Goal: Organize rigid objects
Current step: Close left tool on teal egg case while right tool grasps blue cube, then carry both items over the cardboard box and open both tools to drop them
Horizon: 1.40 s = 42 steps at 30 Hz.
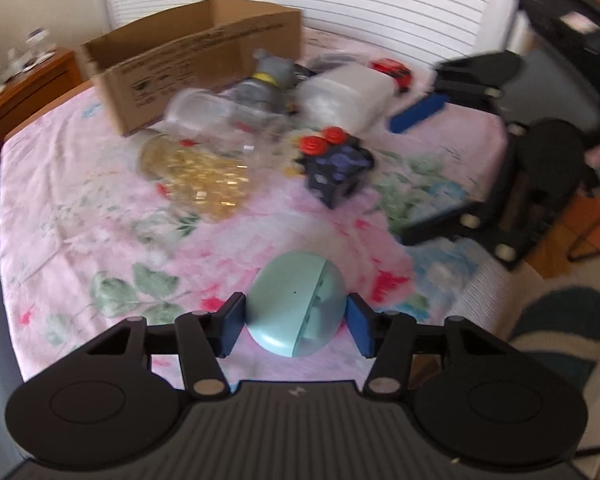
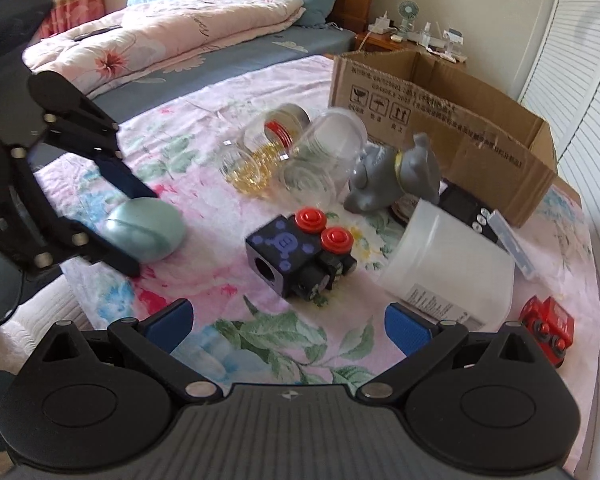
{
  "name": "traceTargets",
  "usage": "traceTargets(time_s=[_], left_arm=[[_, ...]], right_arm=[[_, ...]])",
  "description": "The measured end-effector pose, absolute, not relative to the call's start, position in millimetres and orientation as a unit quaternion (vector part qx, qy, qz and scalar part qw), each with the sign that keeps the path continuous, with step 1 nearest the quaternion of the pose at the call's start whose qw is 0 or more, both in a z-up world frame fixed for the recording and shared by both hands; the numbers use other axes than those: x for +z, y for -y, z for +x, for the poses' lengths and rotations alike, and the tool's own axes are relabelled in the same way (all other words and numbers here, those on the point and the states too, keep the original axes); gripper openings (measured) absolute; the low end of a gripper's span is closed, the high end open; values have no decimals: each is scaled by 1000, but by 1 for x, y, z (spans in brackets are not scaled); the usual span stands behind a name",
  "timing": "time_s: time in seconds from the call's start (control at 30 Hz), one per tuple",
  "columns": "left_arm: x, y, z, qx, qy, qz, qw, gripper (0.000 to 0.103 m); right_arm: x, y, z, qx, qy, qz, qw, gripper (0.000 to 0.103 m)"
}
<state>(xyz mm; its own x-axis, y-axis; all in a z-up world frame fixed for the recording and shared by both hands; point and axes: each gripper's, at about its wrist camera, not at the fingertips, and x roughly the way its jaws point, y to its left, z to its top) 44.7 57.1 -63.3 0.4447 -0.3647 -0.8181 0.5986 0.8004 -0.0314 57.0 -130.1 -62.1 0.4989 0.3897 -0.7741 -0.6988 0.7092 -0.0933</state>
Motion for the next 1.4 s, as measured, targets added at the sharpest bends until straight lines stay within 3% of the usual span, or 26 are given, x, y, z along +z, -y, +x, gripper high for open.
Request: traceTargets(time_s=[0.13, 0.67, 0.93, 1.27, 1.4], left_arm=[[-65, -70, 57, -232, -443, 106, 860, 54], [-65, -73, 69, -291, -441, 141, 837, 58], [-65, -73, 72, -324, -443, 163, 820, 58], [-66, -71, 77, -322, -453, 165, 815, 52], [-65, -70, 77, -314, -460, 165, 814, 52]], right_arm=[[-55, 125, 57, 334, -373, -212, 839, 103], [-58, 97, 109, 434, -386, -247, 775, 103], [-70, 96, 111, 458, -411, -271, 740, 90], [-61, 101, 118, 438, -417, -258, 754, 55], [-60, 98, 113, 430, -419, -261, 756, 55]])
